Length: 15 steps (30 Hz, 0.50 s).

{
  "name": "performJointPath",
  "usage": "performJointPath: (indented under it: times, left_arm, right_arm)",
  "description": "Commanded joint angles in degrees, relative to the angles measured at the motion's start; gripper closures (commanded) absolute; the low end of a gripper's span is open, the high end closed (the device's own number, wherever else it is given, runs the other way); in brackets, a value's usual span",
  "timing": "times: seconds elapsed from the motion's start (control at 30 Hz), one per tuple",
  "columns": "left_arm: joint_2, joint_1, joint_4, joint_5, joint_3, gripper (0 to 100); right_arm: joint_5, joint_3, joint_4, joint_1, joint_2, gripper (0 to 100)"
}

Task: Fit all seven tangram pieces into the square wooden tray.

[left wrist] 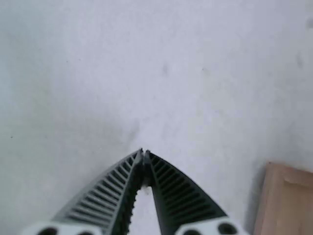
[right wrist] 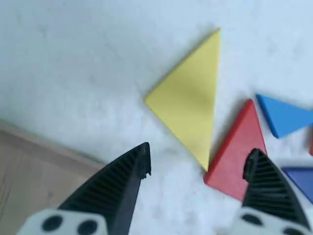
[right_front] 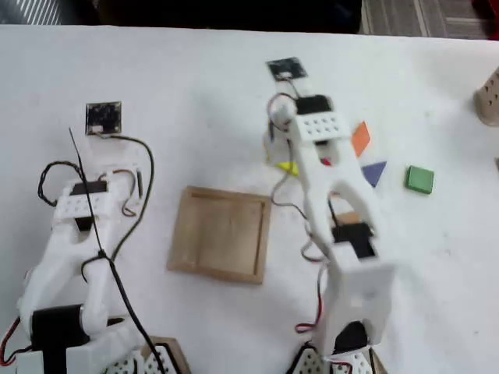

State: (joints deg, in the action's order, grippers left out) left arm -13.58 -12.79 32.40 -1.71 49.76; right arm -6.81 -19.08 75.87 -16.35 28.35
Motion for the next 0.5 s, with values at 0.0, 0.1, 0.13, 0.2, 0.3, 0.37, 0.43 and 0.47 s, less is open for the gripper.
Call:
performJointPath:
  times: [0.0,0.1,0.13,0.2,0.3,0.37,0.43,0.47]
  left_arm:
    - [-2.77,-0.66,-1.23,-0.53,-1.76,98]
    - [-2.77,-0.66,-1.23,-0.53,-1.76,98]
    - [-2.77,-0.66,-1.23,-0.53,-1.76,98]
    - [-2.77,-0.66,-1.23,-0.53,-1.76,98]
    - [-2.77,-0.66,-1.23,-0.53,-1.76,98]
    - [-2.77,-0.66,-1.23,-0.53,-1.76,98]
    - [-2.77,-0.66,-1.23,-0.53,-1.76,98]
    - [-2.77,-0.66,-1.23,-0.53,-1.76,98]
  right_arm:
    - [0.35,-16.88,2.33,-1.19,10.42,68.2]
    - [0.35,-28.57,4.7,-0.92,20.18,68.2]
    - [0.35,-32.0,5.49,-0.92,23.16,68.2]
    - [0.09,-38.59,7.34,-0.92,29.32,68.2]
    - [-0.09,-47.91,10.51,-0.66,36.88,68.2]
    - [-0.09,-54.33,13.32,-0.31,40.66,68.2]
    - [-0.09,-60.04,16.04,-0.22,43.82,68.2]
    - [-0.09,-62.42,17.27,-0.22,44.97,68.2]
